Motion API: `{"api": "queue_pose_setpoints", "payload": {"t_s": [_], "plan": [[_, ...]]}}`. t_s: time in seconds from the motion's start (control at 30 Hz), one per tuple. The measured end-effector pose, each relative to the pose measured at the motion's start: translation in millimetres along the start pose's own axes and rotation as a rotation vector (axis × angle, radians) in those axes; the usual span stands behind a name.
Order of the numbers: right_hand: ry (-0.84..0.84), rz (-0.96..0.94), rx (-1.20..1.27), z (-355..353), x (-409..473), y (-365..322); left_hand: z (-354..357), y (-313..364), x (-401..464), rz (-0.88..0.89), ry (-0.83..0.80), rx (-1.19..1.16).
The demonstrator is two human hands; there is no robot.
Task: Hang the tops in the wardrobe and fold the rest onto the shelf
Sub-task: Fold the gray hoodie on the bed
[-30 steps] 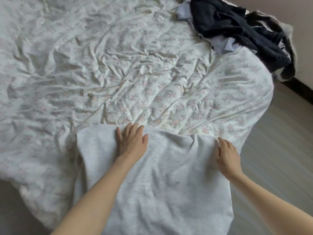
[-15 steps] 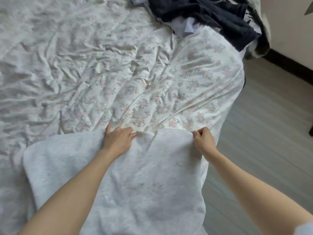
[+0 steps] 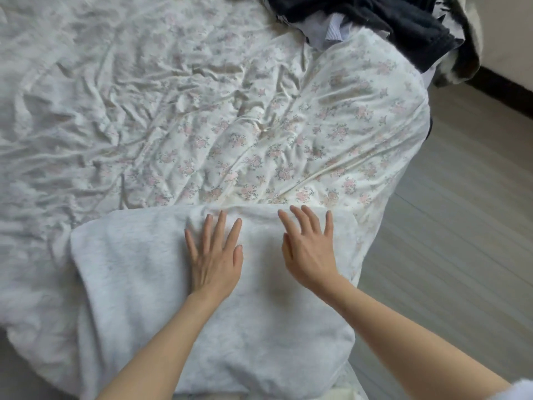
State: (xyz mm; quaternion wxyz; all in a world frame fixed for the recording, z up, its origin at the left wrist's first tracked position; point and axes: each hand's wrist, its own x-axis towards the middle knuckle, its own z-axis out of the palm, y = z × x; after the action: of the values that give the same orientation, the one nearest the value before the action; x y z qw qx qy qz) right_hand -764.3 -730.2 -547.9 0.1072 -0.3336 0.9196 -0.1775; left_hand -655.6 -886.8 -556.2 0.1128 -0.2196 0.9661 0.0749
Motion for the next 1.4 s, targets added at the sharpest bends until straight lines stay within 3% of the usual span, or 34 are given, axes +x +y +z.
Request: {"api": "queue_pose_setpoints", "payload": {"t_s": [0.13,0.23,0.33,0.5,0.57,0.77,0.9,1.0,1.1,1.23,1.4], "plan": [[-0.305,-0.132,-0.139,40.7,-18.3,-26.6,15.7,-44.6,-13.5,-0.182,-0.053,0.094],[-0.444,0.066,-0.237,54.3,-46.1,8.6,23.4,-96.5,-28.1,-0.373,-0.122,0.17],[-0.466,0.273,-0.21,44.0,-63.7,43.8,23.5,-127.7,-45.7,-0.539,-0.206,0.098],[-0.445,0.511,-0.018,34.5,-77.4,31.9,14.0,-110.0,-68.7,-0.727,-0.226,-0.156],[-0.444,0.528,-0.012,39.0,-92.6,16.3,16.4,-83.8,-81.3,-0.673,-0.226,-0.193],[-0.508,0.395,-0.073,53.3,-152.8,-2.6,42.8,10.6,-137.9,-0.23,-0.256,-0.08],[-0.522,0.395,0.158,51.0,-178.1,7.5,54.3,28.3,-157.4,-0.159,-0.303,-0.033],[-0.284,0.55,0.479,46.4,-188.0,10.9,56.5,30.3,-156.4,-0.144,-0.343,0.015],[-0.134,0.707,0.573,45.2,-166.7,20.1,51.3,38.0,-138.7,-0.06,-0.363,0.064],[-0.178,0.809,0.791,47.4,-127.0,40.1,43.9,48.0,-108.3,0.033,-0.408,0.1],[-0.243,0.869,1.001,51.3,-108.2,55.2,44.3,48.3,-87.1,0.022,-0.501,0.103]]}}
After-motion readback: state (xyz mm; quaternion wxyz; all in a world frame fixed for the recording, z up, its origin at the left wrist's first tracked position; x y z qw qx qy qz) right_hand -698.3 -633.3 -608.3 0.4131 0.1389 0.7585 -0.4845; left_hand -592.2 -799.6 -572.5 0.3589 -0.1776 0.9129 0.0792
